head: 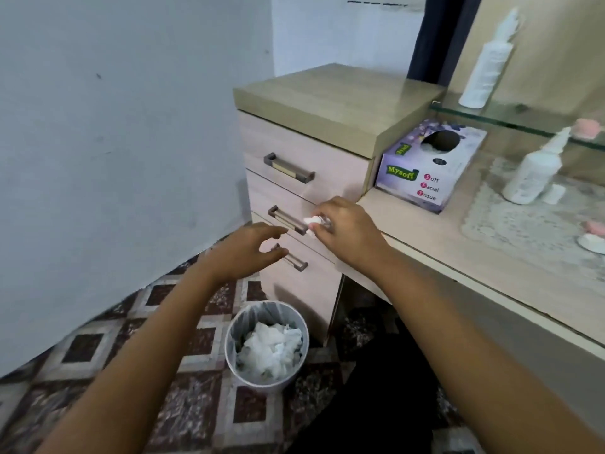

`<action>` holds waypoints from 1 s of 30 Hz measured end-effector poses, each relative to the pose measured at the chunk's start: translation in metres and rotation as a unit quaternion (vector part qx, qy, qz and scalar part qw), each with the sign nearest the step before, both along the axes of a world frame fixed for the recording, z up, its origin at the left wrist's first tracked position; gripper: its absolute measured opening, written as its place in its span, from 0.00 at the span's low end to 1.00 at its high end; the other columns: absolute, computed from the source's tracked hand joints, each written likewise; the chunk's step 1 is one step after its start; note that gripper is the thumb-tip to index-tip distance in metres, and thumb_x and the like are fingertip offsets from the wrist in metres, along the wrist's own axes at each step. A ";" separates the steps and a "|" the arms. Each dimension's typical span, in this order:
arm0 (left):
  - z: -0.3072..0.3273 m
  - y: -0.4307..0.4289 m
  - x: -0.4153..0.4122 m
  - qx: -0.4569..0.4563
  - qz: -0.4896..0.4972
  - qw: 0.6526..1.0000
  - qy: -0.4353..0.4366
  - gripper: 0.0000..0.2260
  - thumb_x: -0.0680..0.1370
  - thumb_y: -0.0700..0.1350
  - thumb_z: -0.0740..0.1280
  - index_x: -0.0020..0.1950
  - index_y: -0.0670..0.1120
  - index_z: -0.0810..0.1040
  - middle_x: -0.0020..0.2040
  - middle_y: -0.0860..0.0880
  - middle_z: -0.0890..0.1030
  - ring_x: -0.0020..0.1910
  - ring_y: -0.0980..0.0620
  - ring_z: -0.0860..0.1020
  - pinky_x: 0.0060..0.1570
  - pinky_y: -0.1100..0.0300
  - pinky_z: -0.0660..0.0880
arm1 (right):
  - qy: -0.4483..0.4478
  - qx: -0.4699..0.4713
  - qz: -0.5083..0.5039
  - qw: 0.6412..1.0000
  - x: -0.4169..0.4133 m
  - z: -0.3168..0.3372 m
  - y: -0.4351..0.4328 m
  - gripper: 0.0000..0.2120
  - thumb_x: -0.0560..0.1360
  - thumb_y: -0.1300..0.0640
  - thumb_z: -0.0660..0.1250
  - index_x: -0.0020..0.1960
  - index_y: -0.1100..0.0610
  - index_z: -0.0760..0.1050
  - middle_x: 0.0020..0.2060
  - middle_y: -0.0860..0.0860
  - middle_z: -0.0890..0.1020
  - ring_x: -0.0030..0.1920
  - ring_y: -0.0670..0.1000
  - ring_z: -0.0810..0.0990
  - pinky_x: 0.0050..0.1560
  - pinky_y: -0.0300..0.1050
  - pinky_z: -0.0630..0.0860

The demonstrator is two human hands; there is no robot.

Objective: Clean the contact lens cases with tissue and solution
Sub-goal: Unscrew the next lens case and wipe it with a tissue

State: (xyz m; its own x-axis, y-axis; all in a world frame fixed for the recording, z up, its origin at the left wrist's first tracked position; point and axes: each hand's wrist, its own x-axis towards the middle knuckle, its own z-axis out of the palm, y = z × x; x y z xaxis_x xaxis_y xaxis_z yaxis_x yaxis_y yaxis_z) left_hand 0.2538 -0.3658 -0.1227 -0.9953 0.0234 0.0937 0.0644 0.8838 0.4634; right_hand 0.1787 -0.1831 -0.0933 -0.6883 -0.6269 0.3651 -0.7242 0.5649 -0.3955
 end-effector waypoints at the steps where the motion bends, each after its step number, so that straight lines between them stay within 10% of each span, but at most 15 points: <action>1: -0.009 -0.008 0.001 -0.002 0.010 1.000 -0.008 0.20 0.77 0.51 0.65 0.68 0.48 0.71 0.61 0.49 0.77 0.51 0.54 0.75 0.55 0.61 0.70 | -0.001 0.007 0.014 1.000 0.001 -0.005 -0.010 0.11 0.76 0.55 0.64 0.55 0.59 0.77 0.51 0.56 0.78 0.52 0.56 0.76 0.50 0.47 0.71; 12: -0.101 -0.051 0.017 0.050 0.073 0.992 -0.089 0.19 0.77 0.49 0.66 0.67 0.47 0.72 0.63 0.48 0.76 0.58 0.56 0.73 0.52 0.73 0.62 | -0.139 0.106 0.068 0.982 0.001 -0.100 -0.075 0.12 0.75 0.55 0.64 0.56 0.58 0.77 0.52 0.56 0.77 0.53 0.55 0.76 0.50 0.45 0.70; 30: -0.208 -0.057 0.039 0.096 0.125 0.946 -0.284 0.24 0.78 0.50 0.65 0.72 0.45 0.66 0.68 0.45 0.69 0.64 0.49 0.70 0.63 0.57 0.66 | -0.324 0.248 0.065 0.911 0.003 -0.227 -0.095 0.18 0.77 0.58 0.62 0.66 0.58 0.71 0.63 0.55 0.75 0.63 0.54 0.73 0.61 0.44 0.68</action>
State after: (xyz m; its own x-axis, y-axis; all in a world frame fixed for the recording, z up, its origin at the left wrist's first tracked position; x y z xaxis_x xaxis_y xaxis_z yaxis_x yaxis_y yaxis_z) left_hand 0.2923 -0.4230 -0.3307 -0.8581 -0.1833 -0.4797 -0.4438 0.7346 0.5132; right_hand 0.1813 -0.2778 -0.3200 -0.5663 -0.6960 -0.4415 -0.5030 0.7162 -0.4838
